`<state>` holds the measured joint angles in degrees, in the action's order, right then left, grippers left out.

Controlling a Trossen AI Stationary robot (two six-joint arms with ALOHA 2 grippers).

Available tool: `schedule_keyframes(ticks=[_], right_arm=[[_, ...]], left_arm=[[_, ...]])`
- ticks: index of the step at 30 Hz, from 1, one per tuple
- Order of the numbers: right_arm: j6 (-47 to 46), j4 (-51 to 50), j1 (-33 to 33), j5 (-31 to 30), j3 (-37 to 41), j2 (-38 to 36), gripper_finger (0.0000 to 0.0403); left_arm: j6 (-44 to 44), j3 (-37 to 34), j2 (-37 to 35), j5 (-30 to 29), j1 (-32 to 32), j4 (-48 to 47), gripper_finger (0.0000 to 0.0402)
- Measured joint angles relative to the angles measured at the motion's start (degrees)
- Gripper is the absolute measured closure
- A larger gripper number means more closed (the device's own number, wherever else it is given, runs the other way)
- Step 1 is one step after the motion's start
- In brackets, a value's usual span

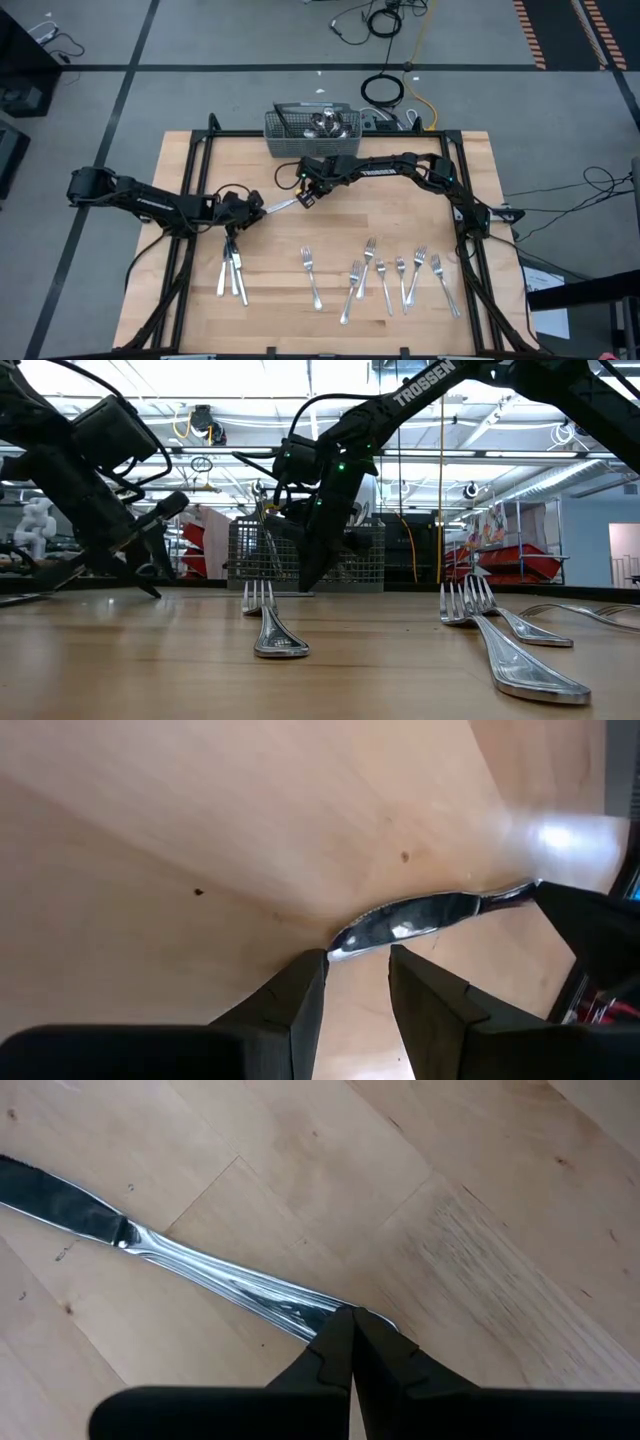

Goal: Sort silverware
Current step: Put the silver knife into the gray utensil holder

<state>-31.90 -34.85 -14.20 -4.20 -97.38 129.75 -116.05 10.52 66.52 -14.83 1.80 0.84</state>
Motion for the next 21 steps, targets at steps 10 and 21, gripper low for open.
schedule_keyframes(ticks=[10,21], right_arm=[[0.0,0.0,0.0,0.0,0.0,0.0,0.0403],[1.9,0.0,0.4,-0.4,0.0,-0.3,0.0403]], left_arm=[[-0.6,-0.1,0.2,-4.4,0.0,-2.3,0.0341],[2.8,0.1,1.6,-8.8,0.0,-3.2,0.0397]])
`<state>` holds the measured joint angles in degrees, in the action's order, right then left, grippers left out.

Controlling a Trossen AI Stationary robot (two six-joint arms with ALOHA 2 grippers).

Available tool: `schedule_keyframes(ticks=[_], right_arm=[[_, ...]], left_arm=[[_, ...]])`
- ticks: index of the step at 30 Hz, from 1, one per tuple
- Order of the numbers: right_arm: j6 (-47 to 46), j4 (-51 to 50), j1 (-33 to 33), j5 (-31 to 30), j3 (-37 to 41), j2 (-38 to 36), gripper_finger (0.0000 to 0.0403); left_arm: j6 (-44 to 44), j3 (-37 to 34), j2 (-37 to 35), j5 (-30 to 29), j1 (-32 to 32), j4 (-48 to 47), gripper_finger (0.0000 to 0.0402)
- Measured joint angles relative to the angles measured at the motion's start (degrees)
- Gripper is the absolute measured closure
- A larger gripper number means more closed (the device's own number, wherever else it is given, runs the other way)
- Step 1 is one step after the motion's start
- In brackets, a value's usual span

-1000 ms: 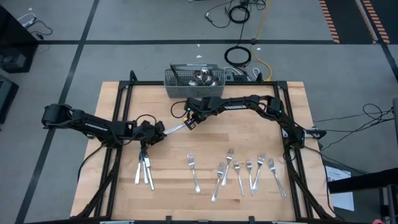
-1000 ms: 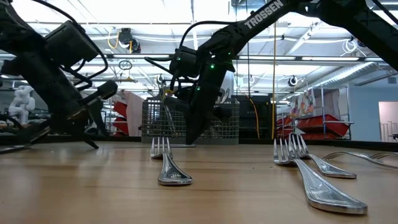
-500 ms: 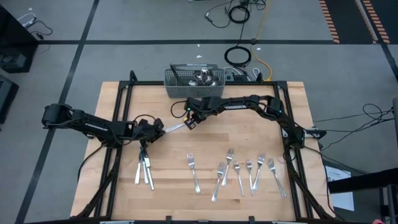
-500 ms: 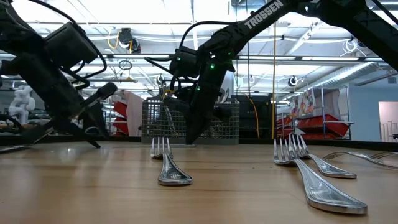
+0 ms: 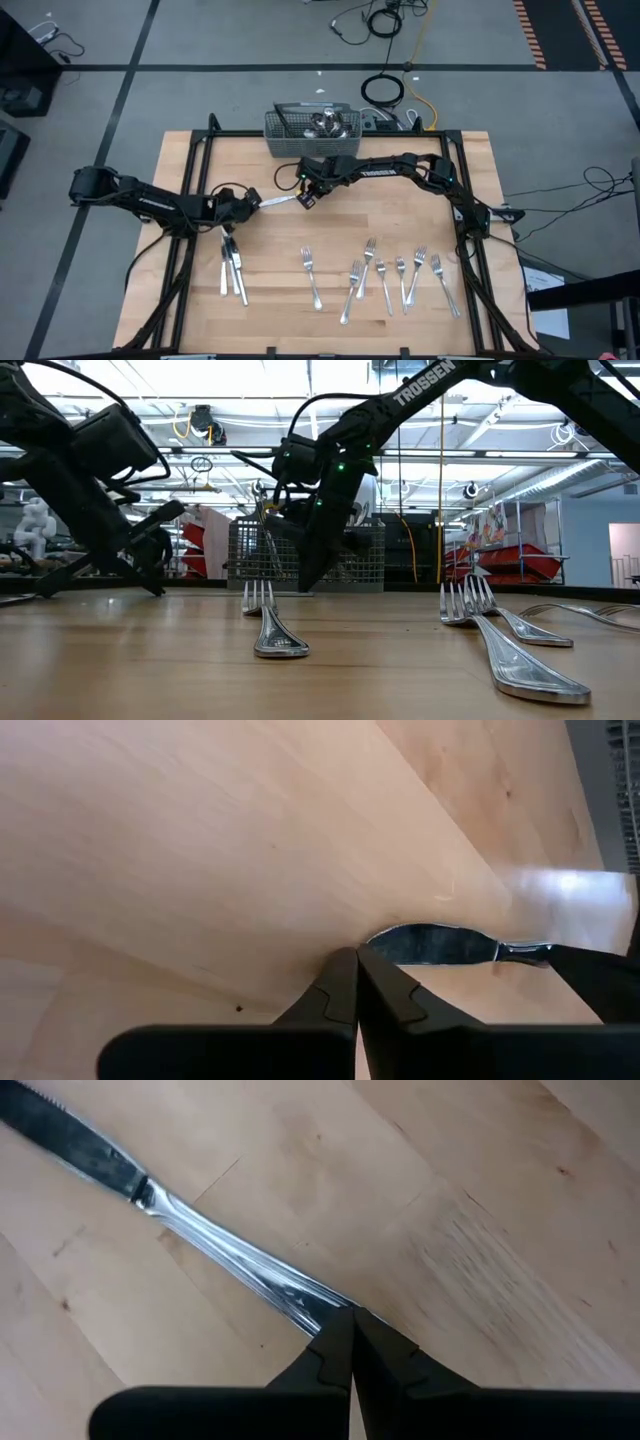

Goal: Sort silverware
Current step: Put the silver knife into the gray utensil holder

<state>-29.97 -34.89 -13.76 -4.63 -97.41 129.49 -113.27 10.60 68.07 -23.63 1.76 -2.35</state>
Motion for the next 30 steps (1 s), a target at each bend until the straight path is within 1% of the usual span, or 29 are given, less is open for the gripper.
schedule_keyframes(ticks=[2,5,10,15,23,30], right_arm=[[1.7,0.0,0.2,-0.2,0.2,-0.7,0.0403],[4.0,-0.8,0.4,-2.4,0.3,-2.8,0.0403],[5.8,-1.6,-0.4,-2.7,0.1,-6.4,0.0403],[5.8,-5.8,-1.7,0.9,0.1,-6.8,0.0403],[6.9,-6.0,-1.4,0.6,0.1,-5.7,0.0403],[6.5,-5.5,-1.1,0.6,0.1,-3.2,0.0403]], left_arm=[[1.2,-0.1,0.0,0.1,0.0,0.7,0.0398],[1.3,-0.1,0.0,0.3,0.0,1.2,0.0399],[1.7,-0.3,-0.6,0.6,0.1,1.6,0.0400],[1.7,-0.3,-0.6,0.6,0.1,1.6,0.0400],[1.7,-0.3,-0.7,0.7,0.1,1.6,0.0401],[1.6,-0.3,-0.7,0.9,0.1,1.7,0.0401]])
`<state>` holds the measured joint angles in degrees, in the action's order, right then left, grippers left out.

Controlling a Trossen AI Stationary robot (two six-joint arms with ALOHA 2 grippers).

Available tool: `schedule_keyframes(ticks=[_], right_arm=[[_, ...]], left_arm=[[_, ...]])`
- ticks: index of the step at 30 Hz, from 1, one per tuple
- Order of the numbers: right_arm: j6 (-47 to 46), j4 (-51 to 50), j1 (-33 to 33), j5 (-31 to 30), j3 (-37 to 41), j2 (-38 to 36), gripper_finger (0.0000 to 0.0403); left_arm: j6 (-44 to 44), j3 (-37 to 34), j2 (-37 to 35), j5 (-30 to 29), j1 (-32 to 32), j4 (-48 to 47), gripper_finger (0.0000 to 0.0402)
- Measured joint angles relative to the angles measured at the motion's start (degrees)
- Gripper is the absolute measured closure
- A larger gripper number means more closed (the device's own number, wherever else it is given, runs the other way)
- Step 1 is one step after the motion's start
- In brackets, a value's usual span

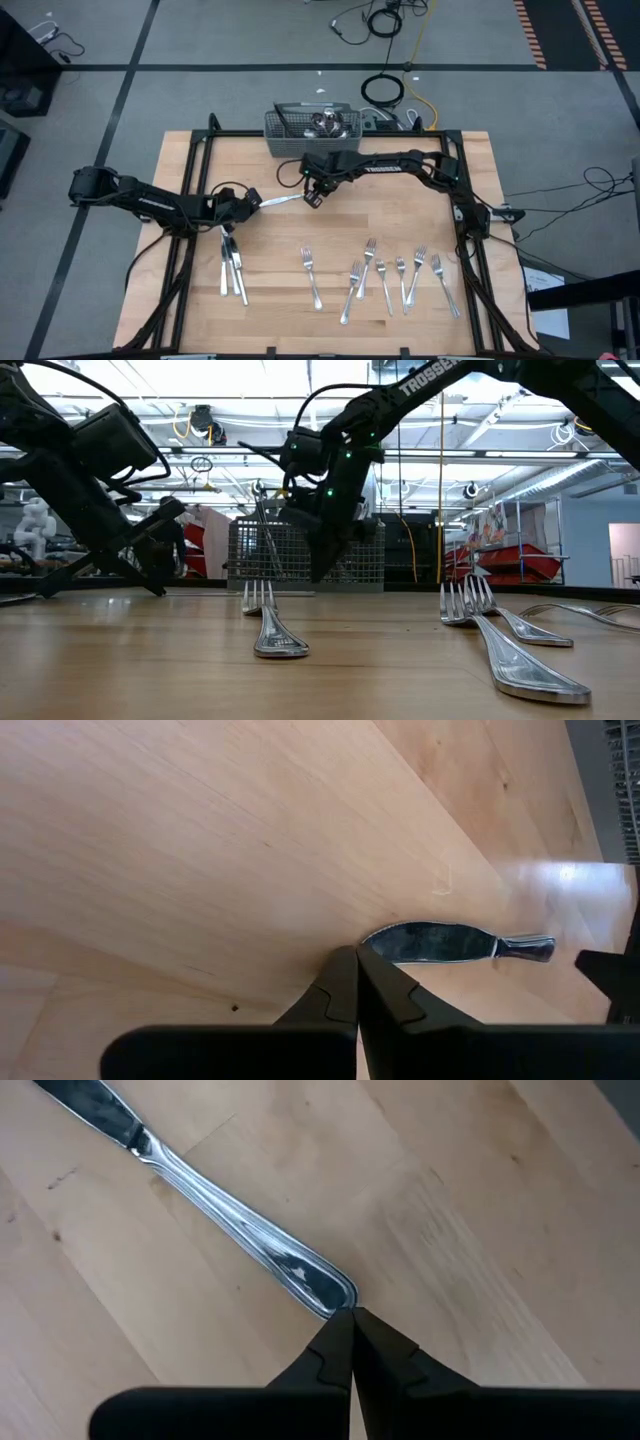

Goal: Sort silverware
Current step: Put the silver knife into the gray utensil holder

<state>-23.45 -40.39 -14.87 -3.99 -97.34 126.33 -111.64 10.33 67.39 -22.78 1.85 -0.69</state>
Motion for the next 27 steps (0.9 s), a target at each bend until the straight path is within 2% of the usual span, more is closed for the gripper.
schedule_keyframes(ticks=[23,27], right_arm=[[-2.2,2.1,0.3,0.9,-0.2,2.7,0.0403],[-2.4,2.1,0.3,0.9,-0.2,2.7,0.0403]], left_arm=[[0.0,0.1,0.0,0.1,0.0,0.2,0.0401],[0.6,0.1,0.0,0.3,0.0,0.3,0.0386]])
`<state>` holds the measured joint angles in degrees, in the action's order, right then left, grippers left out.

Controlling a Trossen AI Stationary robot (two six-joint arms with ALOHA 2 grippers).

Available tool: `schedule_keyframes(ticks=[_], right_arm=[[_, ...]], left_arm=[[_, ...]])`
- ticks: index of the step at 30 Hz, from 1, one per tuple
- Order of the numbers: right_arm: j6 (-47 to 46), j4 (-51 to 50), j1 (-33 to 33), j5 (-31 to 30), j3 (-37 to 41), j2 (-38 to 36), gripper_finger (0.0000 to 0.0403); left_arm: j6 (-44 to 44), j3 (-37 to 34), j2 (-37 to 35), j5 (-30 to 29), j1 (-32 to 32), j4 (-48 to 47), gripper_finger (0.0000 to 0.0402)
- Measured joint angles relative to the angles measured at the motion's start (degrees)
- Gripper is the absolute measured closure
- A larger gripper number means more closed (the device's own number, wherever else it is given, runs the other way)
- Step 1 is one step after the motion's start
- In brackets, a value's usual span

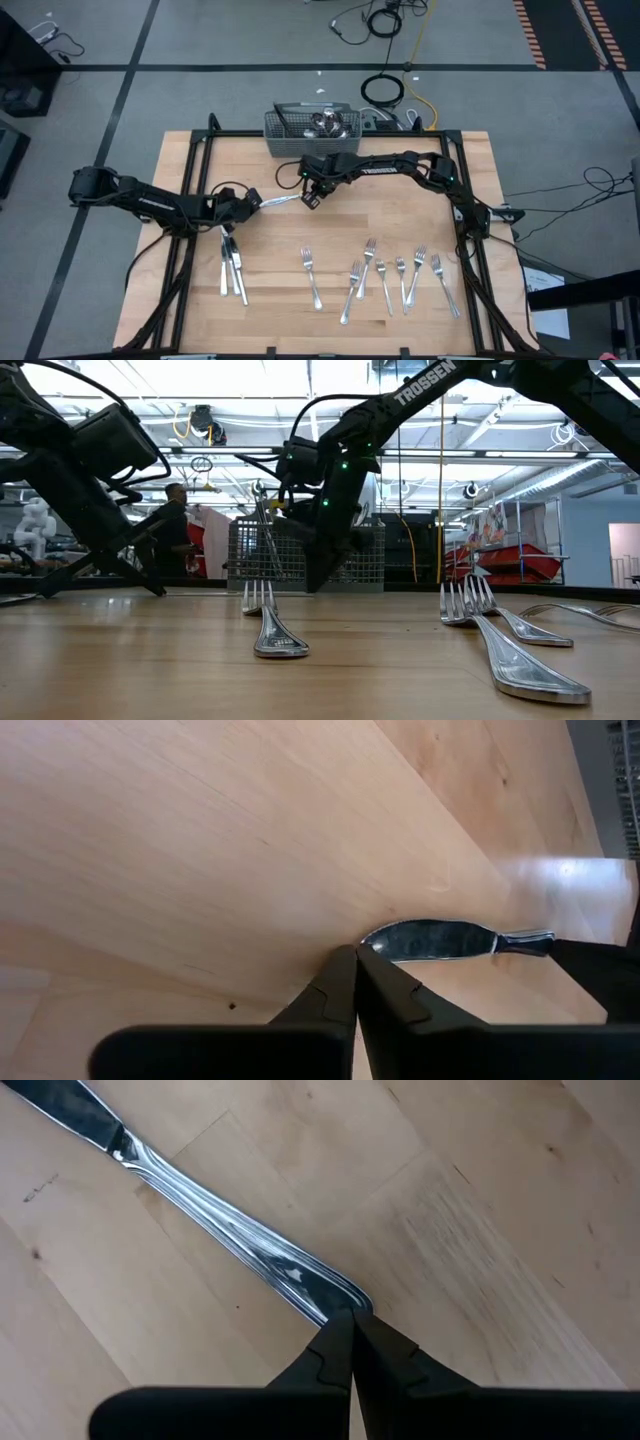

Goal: Sort silverware
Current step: Put the silver knife into the gray utensil holder

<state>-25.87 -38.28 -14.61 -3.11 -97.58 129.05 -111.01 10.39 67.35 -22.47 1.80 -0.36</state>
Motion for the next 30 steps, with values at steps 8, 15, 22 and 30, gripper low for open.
schedule_keyframes(ticks=[8,15,22,30], right_arm=[[0.1,-0.5,0.0,0.0,0.0,0.1,0.0403],[1.5,-0.9,0.0,0.1,0.0,0.1,0.0403],[1.7,-1.0,0.0,0.1,0.1,0.2,0.0403],[1.7,-0.5,0.0,0.2,0.2,0.2,0.0403]], left_arm=[[0.4,0.0,0.0,-0.9,-0.1,0.3,0.0306],[0.4,0.2,-0.1,-1.8,-0.1,-1.4,0.0270],[0.3,0.2,-0.1,-2.8,0.3,-1.9,0.0268],[3.4,0.0,0.0,-2.4,0.7,-0.3,0.0267]])
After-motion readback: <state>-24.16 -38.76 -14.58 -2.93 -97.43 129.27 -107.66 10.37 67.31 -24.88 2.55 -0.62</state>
